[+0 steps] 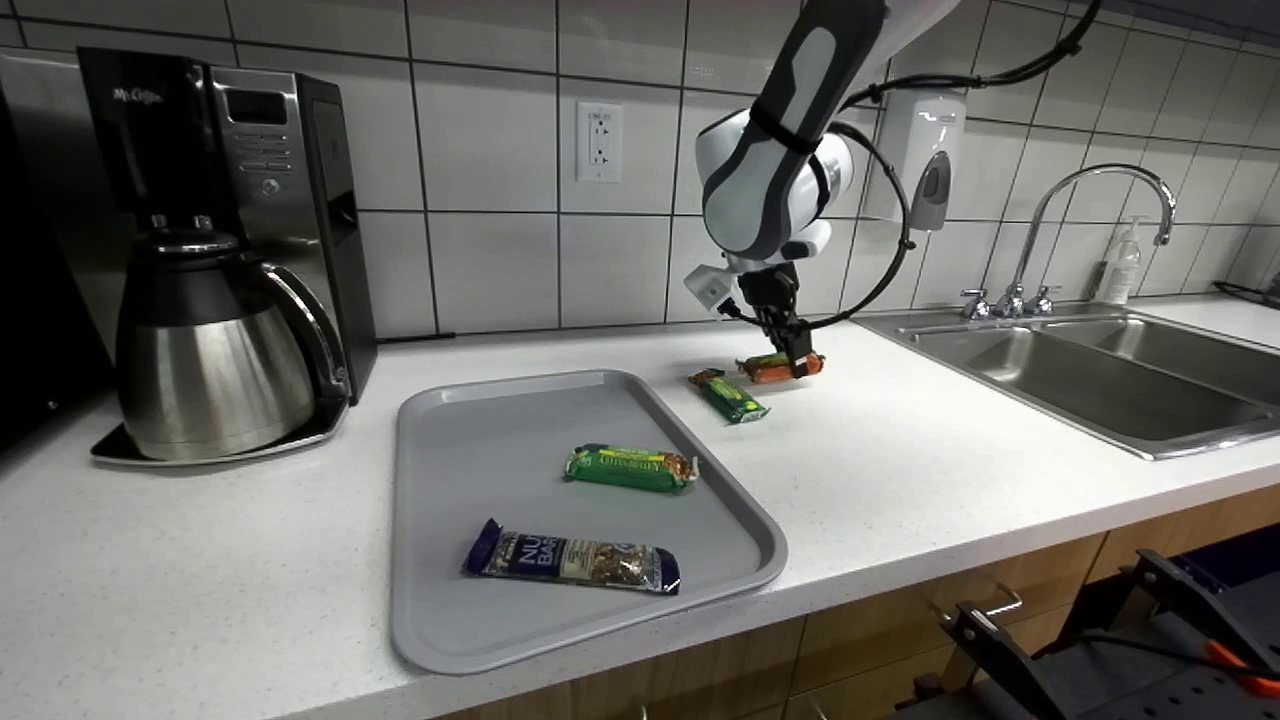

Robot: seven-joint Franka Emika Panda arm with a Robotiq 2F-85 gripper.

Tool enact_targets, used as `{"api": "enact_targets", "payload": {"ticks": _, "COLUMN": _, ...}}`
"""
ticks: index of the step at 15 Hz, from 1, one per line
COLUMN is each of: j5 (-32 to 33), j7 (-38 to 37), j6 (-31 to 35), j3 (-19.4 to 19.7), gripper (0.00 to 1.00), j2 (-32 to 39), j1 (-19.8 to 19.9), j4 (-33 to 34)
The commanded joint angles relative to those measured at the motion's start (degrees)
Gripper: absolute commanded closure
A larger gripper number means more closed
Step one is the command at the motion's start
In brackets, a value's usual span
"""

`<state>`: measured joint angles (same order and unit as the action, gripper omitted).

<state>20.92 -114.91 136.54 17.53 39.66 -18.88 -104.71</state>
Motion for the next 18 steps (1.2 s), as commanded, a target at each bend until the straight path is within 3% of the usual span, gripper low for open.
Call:
{"api": "enact_targets", "payload": {"ticks": 1, "j5": 2.7, "j7": -3.8, "j6": 1.2, "j3": 0.0, "gripper": 0.82, "j2": -4.4, "j1": 0.0, "j4": -5.5}}
{"api": "enact_targets", "payload": {"ticks": 8, "j5": 4.2, "j7": -6.3, "j6": 1.0, "j3": -0.5, "gripper": 0.82, "j2": -6.6, "j1": 0.6, "j4": -9.4}}
{"api": "enact_targets", "payload": {"ticks": 9, "j5": 4.4, "j7": -6.5, "j6": 1.0, "j3": -0.5, "gripper": 0.32, "j2": -6.8, "j1": 0.7, "j4": -9.6}}
{"api": "enact_targets", "payload": {"ticks": 11, "j5": 4.6, "j7": -6.8, "j6": 0.9, "j3": -0.6, "gripper": 0.24, "j2": -7.0, "j1": 0.8, "j4": -10.0}}
{"api": "enact_targets", "payload": {"ticks": 14, "j5": 4.9, "j7": -7.4, "j6": 1.0, "j3": -0.6, "gripper": 0.03, "j2": -7.5, "j1": 0.8, "j4": -10.3}}
{"api": "enact_targets", "payload": {"ticks": 18, "j5": 5.9, "j7": -7.4, "j6": 1.3, "j3": -1.3, "gripper": 0.0, "j2": -9.0, "j1": 1.1, "j4": -10.8}}
